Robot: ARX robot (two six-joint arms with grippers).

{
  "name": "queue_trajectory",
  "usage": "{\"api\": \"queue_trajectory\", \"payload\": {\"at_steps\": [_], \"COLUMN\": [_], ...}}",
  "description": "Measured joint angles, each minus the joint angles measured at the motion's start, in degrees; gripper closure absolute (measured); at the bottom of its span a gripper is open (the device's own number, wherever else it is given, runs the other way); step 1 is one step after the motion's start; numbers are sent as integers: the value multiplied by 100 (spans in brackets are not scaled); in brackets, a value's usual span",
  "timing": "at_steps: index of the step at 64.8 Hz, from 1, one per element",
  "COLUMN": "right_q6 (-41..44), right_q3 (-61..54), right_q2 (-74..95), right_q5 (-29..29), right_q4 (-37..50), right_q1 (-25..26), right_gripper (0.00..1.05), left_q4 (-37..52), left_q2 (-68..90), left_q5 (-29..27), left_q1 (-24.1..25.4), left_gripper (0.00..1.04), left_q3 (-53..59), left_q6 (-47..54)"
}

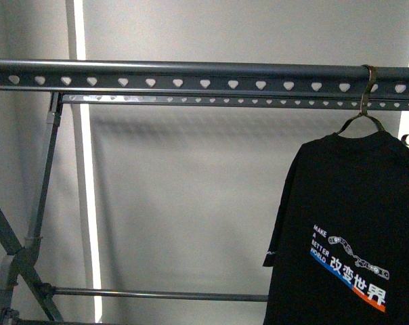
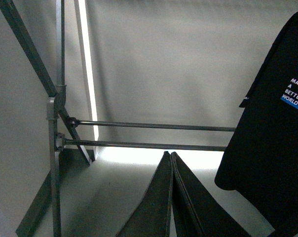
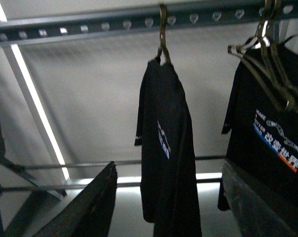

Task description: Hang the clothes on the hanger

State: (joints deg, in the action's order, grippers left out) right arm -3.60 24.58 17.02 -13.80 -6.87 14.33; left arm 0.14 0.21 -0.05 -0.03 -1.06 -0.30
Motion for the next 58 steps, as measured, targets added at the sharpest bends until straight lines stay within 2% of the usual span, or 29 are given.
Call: {"api": "queue_trajectory", "payload": {"at_steps": [10,16,21,58], "right_q6": [262,319,350,358], "right_q3": [-671,-927,-1115,-1996], "right_q2": [-354,-612,-715,-1298], "right_q5": [463,1266,1296,1373], "right_q4": [186,286,352,601], "right_q1": [-450,-1123,-1360,-1410], "right_gripper": [74,92,103,102], "left_q4": [0,-2,0,0], "left_q2": [2,2,0,0], "left_q5": [0,-2,0,0], "left_q1": [0,0,0,0], "left_gripper": [101,101,101,101], "left_q3": [0,0,0,0], "left_q6": [-2,-2,-2,0]}}
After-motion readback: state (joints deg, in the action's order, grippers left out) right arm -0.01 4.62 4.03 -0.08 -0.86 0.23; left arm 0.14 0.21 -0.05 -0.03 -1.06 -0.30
